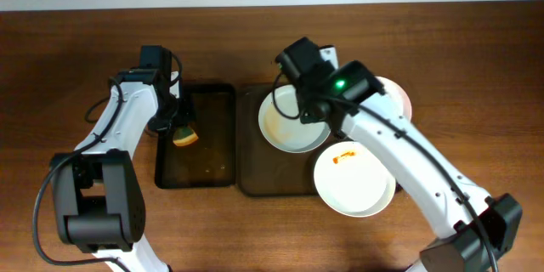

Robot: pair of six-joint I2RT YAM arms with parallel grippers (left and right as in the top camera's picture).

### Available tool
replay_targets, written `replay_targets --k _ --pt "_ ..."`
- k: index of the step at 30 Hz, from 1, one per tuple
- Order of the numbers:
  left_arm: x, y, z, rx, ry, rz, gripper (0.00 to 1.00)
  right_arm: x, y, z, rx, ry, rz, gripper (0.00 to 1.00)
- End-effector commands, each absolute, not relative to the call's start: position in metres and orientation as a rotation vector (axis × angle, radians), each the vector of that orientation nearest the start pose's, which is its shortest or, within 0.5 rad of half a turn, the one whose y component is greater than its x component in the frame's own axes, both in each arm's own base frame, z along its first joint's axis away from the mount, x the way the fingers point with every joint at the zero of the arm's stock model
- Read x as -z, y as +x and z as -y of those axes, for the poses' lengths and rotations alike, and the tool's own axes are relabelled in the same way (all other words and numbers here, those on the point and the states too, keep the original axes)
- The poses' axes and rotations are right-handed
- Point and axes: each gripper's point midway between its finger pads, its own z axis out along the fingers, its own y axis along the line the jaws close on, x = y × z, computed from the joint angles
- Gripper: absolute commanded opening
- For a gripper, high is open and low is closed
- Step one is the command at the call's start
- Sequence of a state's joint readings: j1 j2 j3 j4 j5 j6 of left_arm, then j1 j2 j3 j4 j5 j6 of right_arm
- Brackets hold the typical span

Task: Clean dirty plates on tray and stack at the side
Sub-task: 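Grasp the cleaned white plate rim with the right gripper and lift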

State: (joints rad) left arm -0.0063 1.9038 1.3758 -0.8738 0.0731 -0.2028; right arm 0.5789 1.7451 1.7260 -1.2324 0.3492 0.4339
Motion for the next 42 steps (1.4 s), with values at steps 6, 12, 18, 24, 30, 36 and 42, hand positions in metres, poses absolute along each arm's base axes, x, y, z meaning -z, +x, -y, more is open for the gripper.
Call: replay_targets --k 6,12,18,24,30,36,42 --pt "-0.048 0.386 0.019 0.158 -0.253 -2.973 0.00 -0.096 0.350 -0.134 -0.221 0.206 -2.959 0.36" --pt "-0.048 0.386 0.019 0.158 -0.253 -2.973 0.00 -0.026 0.357 -0.126 -0.228 0.354 -2.820 0.29" --pt "-0.048 0.386 0.019 0.158 -0.254 -2.973 0.00 -0.028 0.371 -0.125 -0.216 0.353 -2.748 0.28" --pt "-0.048 0.386 0.019 0.158 -0.254 -2.973 0.00 -0.026 0.372 -0.139 -0.145 0.309 -2.679 0.28" --pt "-0.048 0.386 0.019 0.158 -0.253 -2.972 0.00 -0.004 0.378 -0.144 -0.141 0.336 -2.685 0.24" --pt "-0.048 0.387 0.019 0.158 -0.252 -2.967 0.00 -0.033 0.393 -0.153 -0.173 0.239 -2.633 0.04" --pt "-0.048 0.387 0.019 0.159 -0.252 -2.966 0.00 -0.173 0.394 -0.145 0.404 -0.067 -2.369 0.04"
